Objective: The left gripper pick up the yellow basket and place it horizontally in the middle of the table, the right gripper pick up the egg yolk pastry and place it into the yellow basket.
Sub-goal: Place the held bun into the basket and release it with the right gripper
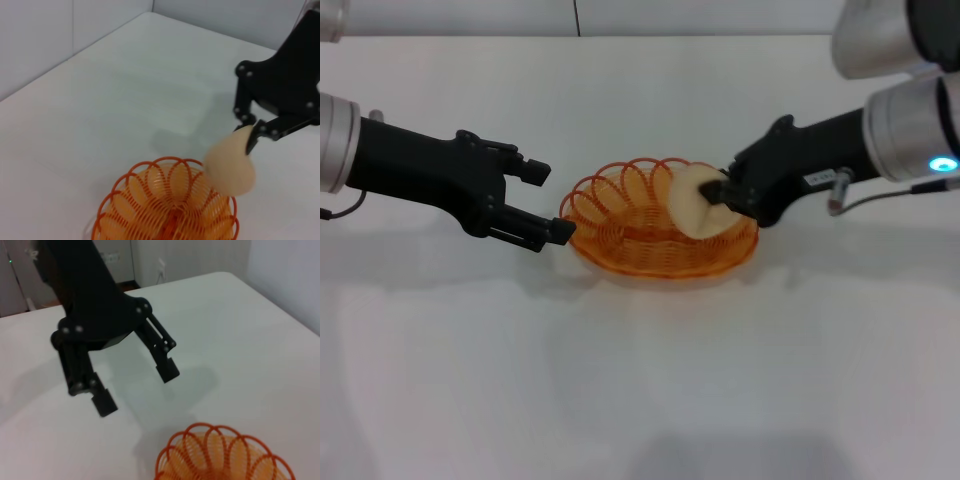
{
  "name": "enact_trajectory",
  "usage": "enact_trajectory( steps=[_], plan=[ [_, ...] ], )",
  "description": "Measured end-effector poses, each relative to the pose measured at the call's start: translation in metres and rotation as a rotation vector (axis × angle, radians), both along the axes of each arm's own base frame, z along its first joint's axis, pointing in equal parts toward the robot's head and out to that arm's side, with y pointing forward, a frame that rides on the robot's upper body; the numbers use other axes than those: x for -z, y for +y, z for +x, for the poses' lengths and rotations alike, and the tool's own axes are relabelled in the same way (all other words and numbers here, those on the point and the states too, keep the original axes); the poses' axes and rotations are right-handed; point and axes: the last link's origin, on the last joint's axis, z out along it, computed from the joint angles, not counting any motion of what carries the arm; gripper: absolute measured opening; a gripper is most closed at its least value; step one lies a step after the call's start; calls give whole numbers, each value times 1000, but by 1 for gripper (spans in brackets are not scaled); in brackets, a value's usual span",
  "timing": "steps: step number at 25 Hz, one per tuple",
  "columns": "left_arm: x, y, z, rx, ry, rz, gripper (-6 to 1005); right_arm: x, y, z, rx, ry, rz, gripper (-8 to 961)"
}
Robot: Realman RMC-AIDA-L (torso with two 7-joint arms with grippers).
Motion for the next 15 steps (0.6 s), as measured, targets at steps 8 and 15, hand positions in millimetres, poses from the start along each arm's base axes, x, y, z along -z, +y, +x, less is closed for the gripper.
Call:
enact_trajectory(
  steps=[8,15],
  plan=[
    [1,0,2,8,-5,-1,875,23,16,-7,-9,3,26,38],
    [0,1,2,7,-7,4,875,35,19,-10,-21,-3,22,37]
  ],
)
